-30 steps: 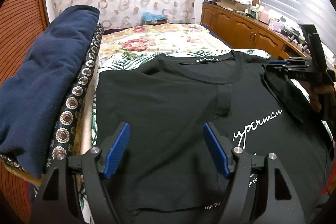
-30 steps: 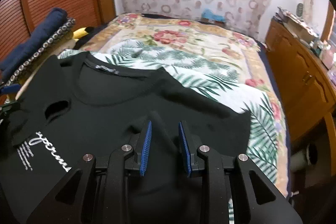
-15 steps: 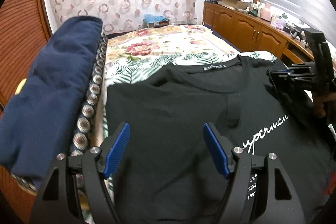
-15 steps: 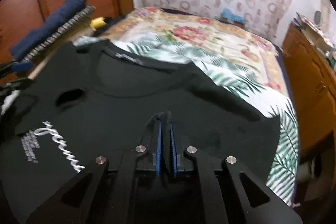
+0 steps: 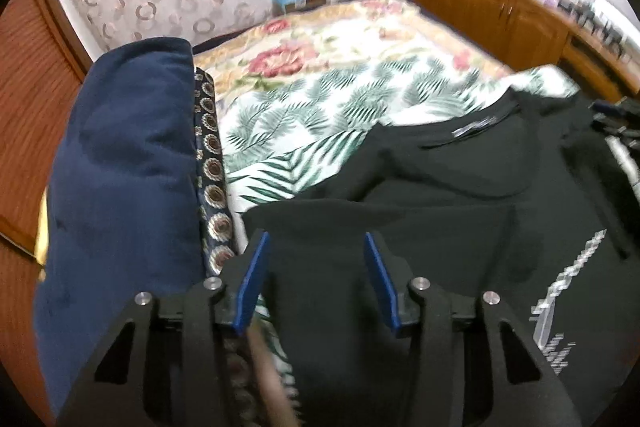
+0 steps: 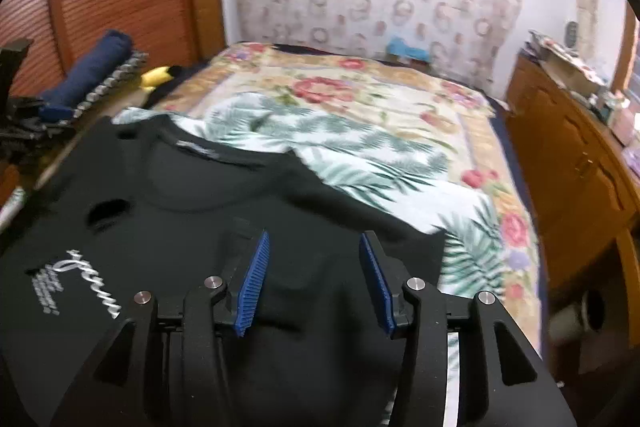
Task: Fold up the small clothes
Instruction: 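Move the left gripper to the black shirt's side edge, then grasp the shirt edge with the left gripper while the right gripper grasps the opposite edge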
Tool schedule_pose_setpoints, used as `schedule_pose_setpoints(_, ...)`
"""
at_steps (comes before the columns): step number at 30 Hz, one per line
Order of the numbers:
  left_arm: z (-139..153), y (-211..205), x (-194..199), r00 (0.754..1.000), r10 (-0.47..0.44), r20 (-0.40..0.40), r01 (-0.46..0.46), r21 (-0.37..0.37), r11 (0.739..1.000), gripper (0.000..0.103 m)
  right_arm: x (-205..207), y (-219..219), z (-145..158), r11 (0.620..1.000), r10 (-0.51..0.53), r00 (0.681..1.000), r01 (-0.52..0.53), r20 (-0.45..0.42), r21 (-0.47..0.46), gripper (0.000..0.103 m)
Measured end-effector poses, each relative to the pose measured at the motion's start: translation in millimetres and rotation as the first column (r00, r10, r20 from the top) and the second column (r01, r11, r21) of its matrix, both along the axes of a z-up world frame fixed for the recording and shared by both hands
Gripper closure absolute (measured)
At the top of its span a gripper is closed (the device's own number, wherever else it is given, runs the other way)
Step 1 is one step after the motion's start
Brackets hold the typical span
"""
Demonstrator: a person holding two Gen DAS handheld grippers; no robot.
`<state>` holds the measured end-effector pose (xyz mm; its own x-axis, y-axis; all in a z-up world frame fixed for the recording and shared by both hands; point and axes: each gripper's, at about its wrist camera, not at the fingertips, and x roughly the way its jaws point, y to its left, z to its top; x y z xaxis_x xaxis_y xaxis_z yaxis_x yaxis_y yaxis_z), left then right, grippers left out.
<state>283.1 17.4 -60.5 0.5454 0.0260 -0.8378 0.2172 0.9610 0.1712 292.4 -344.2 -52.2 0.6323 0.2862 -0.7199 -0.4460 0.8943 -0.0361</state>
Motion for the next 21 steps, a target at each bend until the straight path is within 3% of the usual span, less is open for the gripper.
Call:
schedule_pose_setpoints(6,-17.6,-7.0,31.0,0.996,-0.009,-0.094,0.023,0.155,0.988,0.055,4.3,-12.4,-17.6,1.0,-0.008,0.999,0.008,-0.043,0.013,0.055)
schedule_pose_setpoints(10,-26.6,-11.0,42.4,0.989,-0.02,-0.148,0.051,0.209,0.977,0.055,4.3,-12.2,-19.8,1.0,0.005,0.999,-0.004,-0.049,0.026,0.055)
schedule_pose_setpoints(19,-36.8,-4.7,59.1,0.971,-0.045,-0.233,0.087,0.175,0.981,0.056,3.3,-21.2,-18.2,0.997,0.001,0.998,0.004,-0.058,0.079,0.055)
schedule_pose_setpoints(21,-35.7,-2.2,59.3,0.969,-0.056,-0.242,0.095,0.151,0.984,0.067,2.7,-21.7,-18.0,0.997,0.001,0.998,0.004,-0.059,0.083,0.055)
